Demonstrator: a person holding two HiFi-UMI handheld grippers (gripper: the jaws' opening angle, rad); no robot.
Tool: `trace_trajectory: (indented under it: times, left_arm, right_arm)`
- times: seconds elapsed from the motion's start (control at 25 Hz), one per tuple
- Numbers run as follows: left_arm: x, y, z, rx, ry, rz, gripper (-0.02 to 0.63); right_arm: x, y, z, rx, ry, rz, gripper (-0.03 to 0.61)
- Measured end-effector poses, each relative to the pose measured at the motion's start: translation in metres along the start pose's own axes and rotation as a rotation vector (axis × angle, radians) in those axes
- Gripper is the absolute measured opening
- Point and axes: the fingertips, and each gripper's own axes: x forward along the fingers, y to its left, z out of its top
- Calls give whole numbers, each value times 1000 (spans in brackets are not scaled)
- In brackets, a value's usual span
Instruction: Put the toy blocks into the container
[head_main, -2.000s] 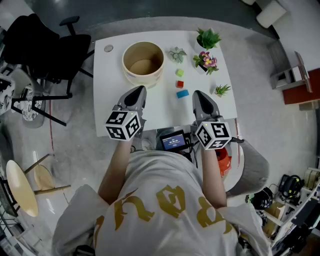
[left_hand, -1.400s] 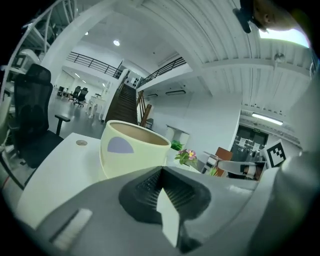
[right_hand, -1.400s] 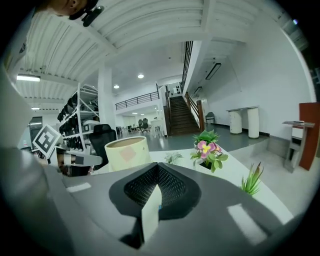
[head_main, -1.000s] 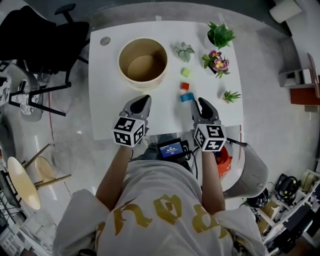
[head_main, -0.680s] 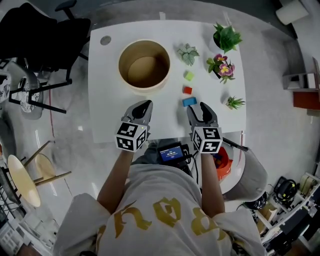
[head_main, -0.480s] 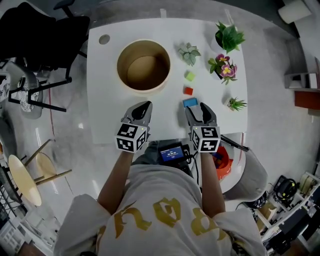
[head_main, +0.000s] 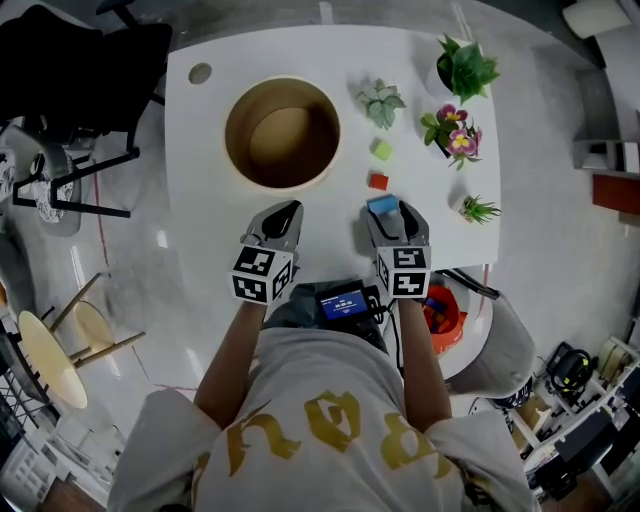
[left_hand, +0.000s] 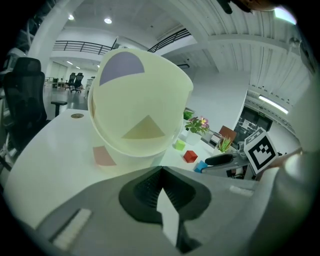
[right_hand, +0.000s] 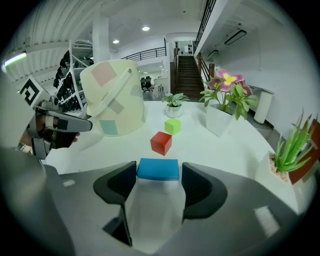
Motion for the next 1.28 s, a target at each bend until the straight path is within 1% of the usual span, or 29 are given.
trace_trajectory:
  times: [0.4,0.72,0.96,1.04,1.28]
  left_arm:
    - [7,3,-5,-10,11,2,2]
    - [4,2,-6,-6,12,3,2]
    - [-1,0,0,-7,-17,-2,2]
    - [-4,0,3,-15,-36,-5,2]
    - [-11,1,7,-2,-49,4,0]
  right_arm:
    - [9,3,-4,-33,29,5,300]
    - [7,5,-2,-24,28,11,293]
    - [1,8,-1,10,4,19,291]
    - [-3,9,0,8,-1,15,291]
    - [-10,12,6,-4,-15,12,290]
